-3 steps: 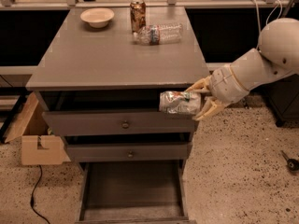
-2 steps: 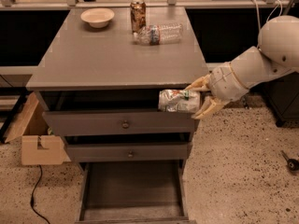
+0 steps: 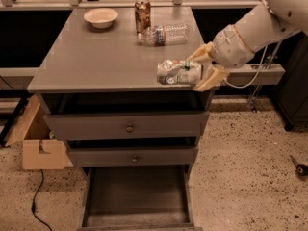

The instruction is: Pick 7up can from bottom drawer and place on counter

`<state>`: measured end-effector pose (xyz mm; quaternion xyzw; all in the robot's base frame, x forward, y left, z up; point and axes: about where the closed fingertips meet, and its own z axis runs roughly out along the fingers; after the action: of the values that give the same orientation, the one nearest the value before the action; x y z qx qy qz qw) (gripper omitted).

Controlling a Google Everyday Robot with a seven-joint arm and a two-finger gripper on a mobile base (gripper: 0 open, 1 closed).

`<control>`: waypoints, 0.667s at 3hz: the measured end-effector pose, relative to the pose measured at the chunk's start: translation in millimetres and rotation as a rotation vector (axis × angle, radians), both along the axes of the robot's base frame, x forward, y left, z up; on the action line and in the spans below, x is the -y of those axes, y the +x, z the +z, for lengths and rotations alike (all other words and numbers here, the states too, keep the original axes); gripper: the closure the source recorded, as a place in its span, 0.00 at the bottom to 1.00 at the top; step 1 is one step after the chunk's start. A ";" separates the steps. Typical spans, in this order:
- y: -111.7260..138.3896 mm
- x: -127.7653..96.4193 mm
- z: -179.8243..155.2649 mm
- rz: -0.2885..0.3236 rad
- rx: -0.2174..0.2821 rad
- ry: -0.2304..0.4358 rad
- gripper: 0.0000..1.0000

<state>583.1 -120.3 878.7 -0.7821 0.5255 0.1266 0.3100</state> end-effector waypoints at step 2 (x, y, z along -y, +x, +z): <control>69.8 -32.6 15.6 -0.084 -0.049 0.023 1.00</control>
Offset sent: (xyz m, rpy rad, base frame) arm 0.1307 0.0515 0.0069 0.0463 0.1129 -0.2651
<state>652.9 -87.8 894.3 -0.7524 0.5638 0.1386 0.3111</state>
